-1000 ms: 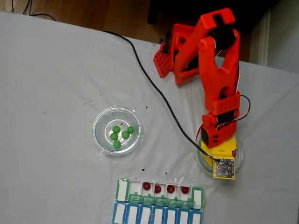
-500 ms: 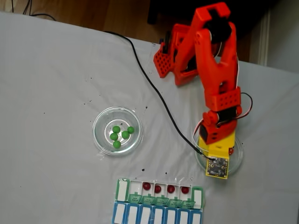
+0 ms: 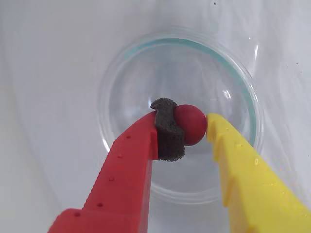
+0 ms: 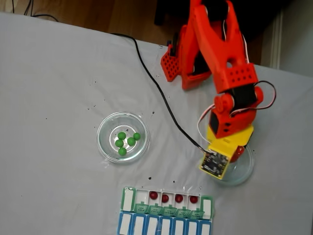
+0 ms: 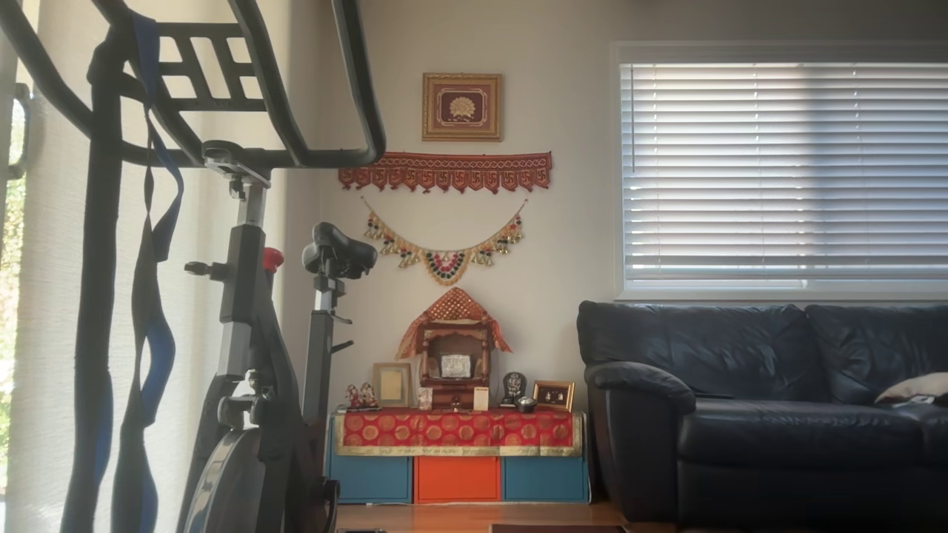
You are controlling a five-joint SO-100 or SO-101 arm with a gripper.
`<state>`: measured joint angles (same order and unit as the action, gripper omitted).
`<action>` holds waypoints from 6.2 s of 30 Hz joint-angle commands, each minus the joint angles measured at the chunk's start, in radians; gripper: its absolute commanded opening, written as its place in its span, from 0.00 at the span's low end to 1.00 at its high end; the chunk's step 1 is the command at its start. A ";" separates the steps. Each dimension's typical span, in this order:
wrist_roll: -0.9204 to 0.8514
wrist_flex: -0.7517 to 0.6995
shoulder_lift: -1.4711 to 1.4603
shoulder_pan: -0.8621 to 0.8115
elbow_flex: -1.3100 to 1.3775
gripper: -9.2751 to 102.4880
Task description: Sort medicines into box.
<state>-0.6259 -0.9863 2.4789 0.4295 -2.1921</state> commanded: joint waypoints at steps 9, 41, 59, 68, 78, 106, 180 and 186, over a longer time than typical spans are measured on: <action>0.241 -0.029 -0.040 -0.298 0.275 0.09; 0.189 0.402 -0.672 -0.591 0.449 0.10; 0.295 0.258 -0.867 -0.546 0.753 0.10; 0.318 0.250 -0.851 -0.526 0.729 0.10; 0.324 0.218 -0.890 -0.522 0.787 0.15; 0.328 0.158 -0.776 -0.551 0.753 0.17; -0.305 -0.337 -0.517 -0.923 0.428 0.17; -0.278 -0.313 -0.495 -0.916 0.397 0.22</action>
<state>-0.9097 -1.3070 1.8807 -0.4939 -1.8147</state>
